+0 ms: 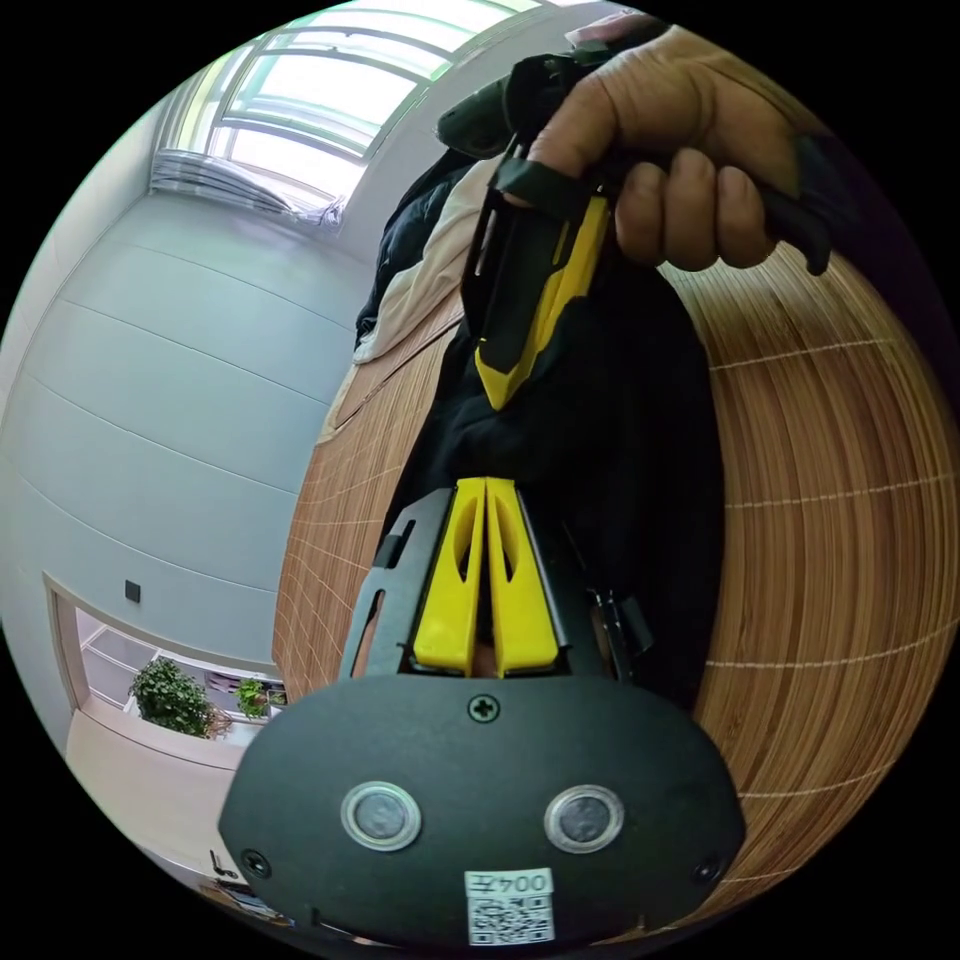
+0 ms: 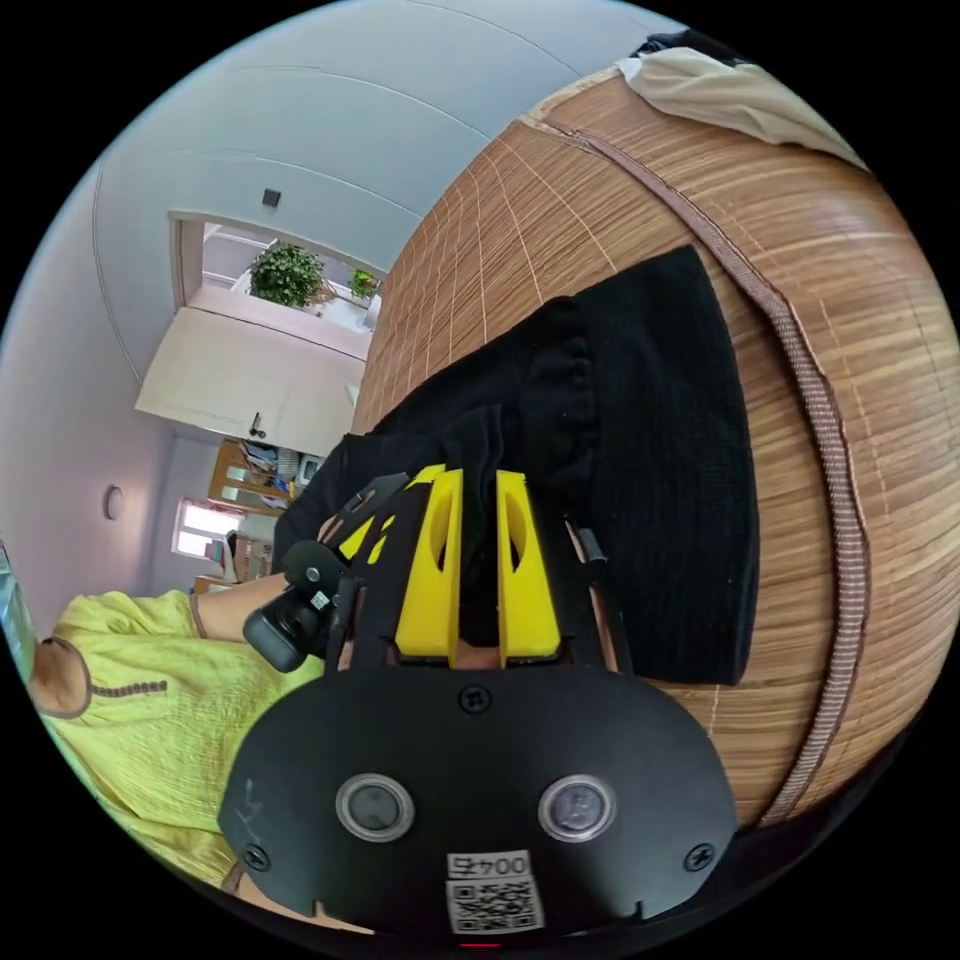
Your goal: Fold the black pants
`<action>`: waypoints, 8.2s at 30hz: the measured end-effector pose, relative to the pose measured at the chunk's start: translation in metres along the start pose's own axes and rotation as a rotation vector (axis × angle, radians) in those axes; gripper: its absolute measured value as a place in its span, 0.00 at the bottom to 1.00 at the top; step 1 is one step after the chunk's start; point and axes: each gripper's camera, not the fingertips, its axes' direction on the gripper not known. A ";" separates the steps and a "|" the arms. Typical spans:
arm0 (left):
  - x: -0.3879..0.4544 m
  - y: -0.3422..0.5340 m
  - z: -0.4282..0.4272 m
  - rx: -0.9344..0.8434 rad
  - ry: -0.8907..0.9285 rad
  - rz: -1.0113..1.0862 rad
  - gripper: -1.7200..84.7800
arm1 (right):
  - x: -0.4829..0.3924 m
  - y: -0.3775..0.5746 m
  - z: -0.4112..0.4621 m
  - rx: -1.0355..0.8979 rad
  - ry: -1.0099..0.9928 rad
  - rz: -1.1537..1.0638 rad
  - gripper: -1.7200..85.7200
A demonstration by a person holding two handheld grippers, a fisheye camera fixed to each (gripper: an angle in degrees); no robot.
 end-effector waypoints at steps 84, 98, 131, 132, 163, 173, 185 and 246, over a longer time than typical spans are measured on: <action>-0.053 0.068 -0.024 -0.263 0.006 -0.002 0.02 | -0.304 -0.595 0.496 -1.267 0.017 -0.135 0.18; -0.054 0.072 -0.035 -0.265 -0.002 0.001 0.02 | -0.337 -0.572 0.465 -1.172 0.097 -0.333 0.03; -0.199 0.148 0.017 -0.448 0.084 -0.431 0.03 | -0.240 -0.069 0.005 0.016 0.919 -0.110 0.09; -0.199 0.148 0.019 -0.442 0.076 -0.427 0.03 | -0.239 -0.066 0.007 0.027 0.955 -0.167 0.08; -0.115 0.099 -0.070 -0.643 0.006 -0.038 0.13 | -0.249 0.049 -0.069 0.079 0.721 -0.267 0.02; -0.092 0.082 -0.052 -0.679 -0.056 0.045 0.12 | -0.261 0.047 -0.069 0.053 0.752 -0.291 0.01; -0.088 0.089 -0.040 -0.747 -0.035 0.140 0.06 | -0.283 0.032 -0.043 -0.061 0.933 -0.393 0.01; -0.313 0.155 -0.010 -0.393 0.354 -0.303 0.02 | -0.557 0.003 0.108 -0.188 0.688 -0.947 0.01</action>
